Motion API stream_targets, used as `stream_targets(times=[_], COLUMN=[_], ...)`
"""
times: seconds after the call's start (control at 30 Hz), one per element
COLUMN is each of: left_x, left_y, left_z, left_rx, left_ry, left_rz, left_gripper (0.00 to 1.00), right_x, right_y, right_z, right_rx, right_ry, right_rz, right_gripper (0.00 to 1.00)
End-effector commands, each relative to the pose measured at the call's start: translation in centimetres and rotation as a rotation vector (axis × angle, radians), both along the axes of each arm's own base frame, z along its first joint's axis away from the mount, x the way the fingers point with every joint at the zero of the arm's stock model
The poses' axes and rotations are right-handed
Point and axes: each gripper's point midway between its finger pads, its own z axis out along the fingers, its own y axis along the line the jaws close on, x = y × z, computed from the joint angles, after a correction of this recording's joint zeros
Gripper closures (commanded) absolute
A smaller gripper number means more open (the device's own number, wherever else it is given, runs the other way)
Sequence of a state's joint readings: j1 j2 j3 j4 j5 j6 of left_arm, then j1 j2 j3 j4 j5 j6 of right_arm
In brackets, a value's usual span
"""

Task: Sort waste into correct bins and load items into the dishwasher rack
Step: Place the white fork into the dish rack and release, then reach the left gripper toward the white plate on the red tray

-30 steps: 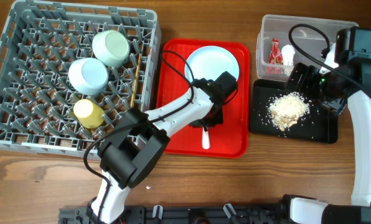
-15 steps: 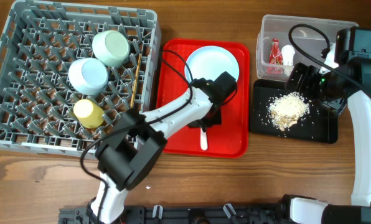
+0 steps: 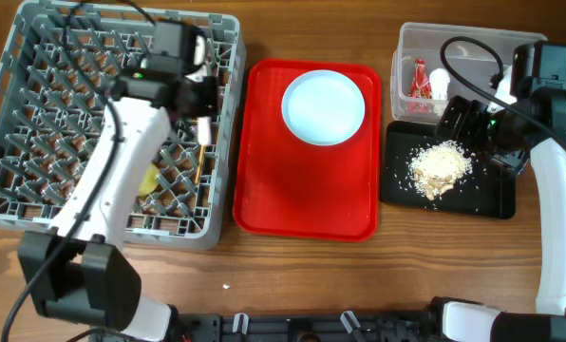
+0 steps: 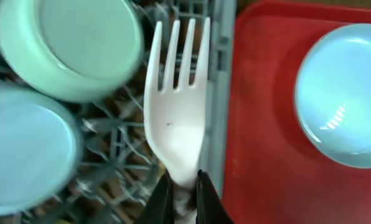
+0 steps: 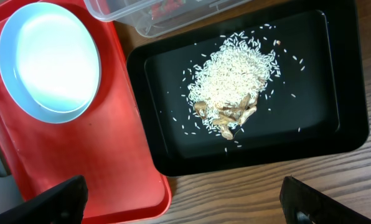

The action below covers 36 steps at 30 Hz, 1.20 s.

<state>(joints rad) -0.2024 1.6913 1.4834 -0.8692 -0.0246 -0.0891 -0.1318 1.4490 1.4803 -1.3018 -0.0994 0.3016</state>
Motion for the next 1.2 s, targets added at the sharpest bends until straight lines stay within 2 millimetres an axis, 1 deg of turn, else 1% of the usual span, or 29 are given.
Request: stream_targets(times=[0.0, 0.07, 0.13, 0.23, 0.27, 0.33, 0.4, 0.47, 0.53, 0.57, 0.6, 0.63, 0.67, 0.7, 0.73, 0.77, 0.8, 0.83, 0.87, 0.9, 0.97, 1.0, 1.03, 1.07, 1.17], left_x=[0.9, 0.9, 0.8, 0.7, 0.7, 0.7, 0.7, 1.1, 1.6, 1.8, 2.2, 2.3, 2.3, 2.1, 2.0, 1.7, 1.5, 1.2, 0.8, 0.4, 0.2, -0.5, -1.0, -1.2, -1.6], left_y=[0.9, 1.0, -0.2, -0.4, -0.4, -0.4, -0.4, -0.4, -0.5, -0.7, -1.5, -3.3, -5.4, -7.3, -9.4, -11.9, -14.6, -16.4, -18.6, -21.3, -23.6, -25.3, -26.1, -26.6, -26.8], left_z=[-0.8, -2.4, -4.7, -6.6, -6.7, -6.7, -6.6, -5.7, -3.9, -2.7, -0.8, 0.5, 1.2, 1.5, 1.6, 1.8, 1.7, 1.5, 1.1, -0.4, -2.6, -4.6, -6.2, -7.7, -11.6], left_rx=[0.042, 0.047, -0.008, -0.019, -0.019, -0.018, -0.018, -0.018, -0.023, -0.026, -0.042, -0.088, -0.118, -0.131, -0.136, -0.143, -0.145, -0.151, -0.157, -0.129, -0.071, -0.03, 0.003, 0.037, 0.131], left_ry=[-0.007, 0.039, 0.102, 0.152, 0.152, 0.152, 0.149, 0.118, 0.071, 0.039, -0.013, -0.055, -0.084, -0.103, -0.121, -0.146, -0.175, -0.188, -0.2, -0.209, -0.219, -0.213, -0.201, -0.187, -0.143], left_rz=[-0.122, -0.121, -0.15, -0.153, -0.153, -0.153, -0.153, -0.152, -0.153, -0.157, -0.171, -0.207, -0.258, -0.302, -0.348, -0.402, -0.47, -0.508, -0.552, -0.591, -0.644, -0.725, -0.772, -0.778, -0.773], left_gripper=[0.96, 0.96, 0.96, 0.96, 0.78, 0.58, 0.53, 0.53, 0.55, 0.55, 0.54, 0.49, 0.39, 0.38, 0.35, 0.28, 0.28, 0.26, 0.26, 0.27, 0.27, 0.27, 0.27, 0.27, 0.27], right_x=[-0.1, -0.1, -0.1, -0.1, -0.1, -0.1, -0.1, -0.1, -0.1, -0.1, -0.1, -0.1, -0.1, -0.1, -0.1, -0.1, -0.1, -0.1, -0.1, -0.1, -0.1, -0.1, -0.1, -0.1, -0.1], right_y=[-0.2, -0.2, -0.2, -0.2, -0.2, -0.2, -0.2, -0.2, -0.2, -0.2, -0.2, -0.2, -0.2, -0.2, -0.2, -0.2, -0.2, -0.2, -0.2, -0.2, -0.2, -0.2, -0.2, -0.2, -0.2], right_z=[-0.1, -0.1, -0.1, -0.1, -0.1, -0.1, -0.1, -0.1, -0.1, -0.1, -0.1, -0.1, -0.1, -0.1, -0.1, -0.1, -0.1, -0.1, -0.1, -0.1, -0.1, -0.1, -0.1, -0.1, -0.1], right_rx=[-0.013, -0.012, -0.012, -0.012, -0.012, -0.013, -0.012, -0.012, -0.013, -0.012, -0.012, -0.013, -0.012, -0.012, -0.012, -0.012, -0.012, -0.012, -0.012, -0.012, -0.012, -0.012, -0.012, -0.012, -0.013], right_ry=[0.005, 0.005, 0.006, 0.006, 0.006, 0.006, 0.005, 0.006, 0.005, 0.005, 0.005, 0.005, 0.005, 0.005, 0.005, 0.005, 0.006, 0.005, 0.005, 0.005, 0.005, 0.005, 0.005, 0.006, 0.005], right_rz=[0.008, 0.006, 0.006, 0.007, 0.006, 0.007, 0.007, 0.007, 0.008, 0.007, 0.007, 0.007, 0.006, 0.006, 0.006, 0.006, 0.006, 0.006, 0.006, 0.006, 0.006, 0.007, 0.007, 0.007, 0.008], right_gripper=[0.0, 0.0, 0.0, 0.0, 0.0, 0.0, 0.0, 0.0, 0.0, 0.0, 0.01, 0.0, 0.0, 0.0, 0.0, 0.0, 0.0, 0.0, 0.0, 0.0, 0.0, 0.0, 0.0, 0.0, 0.0])
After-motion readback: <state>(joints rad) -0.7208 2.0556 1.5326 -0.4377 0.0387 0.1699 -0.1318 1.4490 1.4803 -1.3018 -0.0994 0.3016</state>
